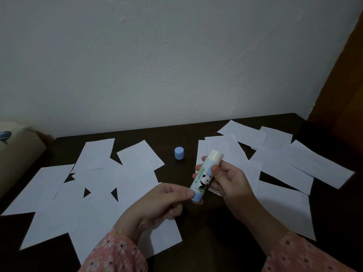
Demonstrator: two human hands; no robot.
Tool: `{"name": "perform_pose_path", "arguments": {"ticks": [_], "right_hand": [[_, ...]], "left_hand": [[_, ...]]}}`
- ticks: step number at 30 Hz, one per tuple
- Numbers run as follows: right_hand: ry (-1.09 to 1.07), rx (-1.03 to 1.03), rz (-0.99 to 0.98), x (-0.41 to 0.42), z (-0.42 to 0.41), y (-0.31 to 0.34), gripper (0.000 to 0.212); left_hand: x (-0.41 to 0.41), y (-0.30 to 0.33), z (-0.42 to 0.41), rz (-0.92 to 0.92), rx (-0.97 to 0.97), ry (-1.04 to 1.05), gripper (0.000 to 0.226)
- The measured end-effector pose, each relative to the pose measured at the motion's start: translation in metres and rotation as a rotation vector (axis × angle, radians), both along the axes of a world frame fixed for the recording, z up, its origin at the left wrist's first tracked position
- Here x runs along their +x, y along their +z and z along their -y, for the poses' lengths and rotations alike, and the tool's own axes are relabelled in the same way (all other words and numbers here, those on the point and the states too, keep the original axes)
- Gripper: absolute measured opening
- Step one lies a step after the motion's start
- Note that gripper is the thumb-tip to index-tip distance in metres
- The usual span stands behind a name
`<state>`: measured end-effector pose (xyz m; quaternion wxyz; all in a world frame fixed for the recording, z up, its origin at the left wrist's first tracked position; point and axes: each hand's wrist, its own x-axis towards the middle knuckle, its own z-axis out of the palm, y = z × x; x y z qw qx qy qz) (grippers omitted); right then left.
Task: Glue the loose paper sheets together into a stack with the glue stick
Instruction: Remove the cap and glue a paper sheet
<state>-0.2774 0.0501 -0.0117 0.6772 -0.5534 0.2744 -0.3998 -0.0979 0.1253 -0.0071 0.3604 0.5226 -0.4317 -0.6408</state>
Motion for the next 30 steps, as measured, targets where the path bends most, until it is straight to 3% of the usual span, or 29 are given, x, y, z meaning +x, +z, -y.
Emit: {"name": "perform_pose_path", "arguments": {"ticks": [4, 8, 17, 24, 30], "right_hand": [[-0.016, -0.014, 0.023, 0.001, 0.0, 0.001, 0.033], [-0.048, -0.034, -0.006, 0.0, 0.003, 0.0, 0.031], [0.014, 0.014, 0.037, -0.003, 0.003, 0.002, 0.037], [-0.022, -0.021, 0.041, -0.001, 0.002, 0.002, 0.037], [-0.025, -0.012, 0.038, -0.002, 0.003, 0.002, 0.037]], "left_hand": [[-0.005, 0.002, 0.003, 0.028, -0.048, 0.072, 0.027], [-0.01, 0.001, 0.006, 0.086, -0.043, 0.208, 0.04], [-0.003, 0.001, 0.001, -0.036, 0.005, -0.032, 0.035], [-0.008, 0.002, 0.006, 0.001, -0.011, 0.136, 0.025], [-0.006, 0.004, 0.002, -0.069, 0.022, 0.036, 0.034]]}}
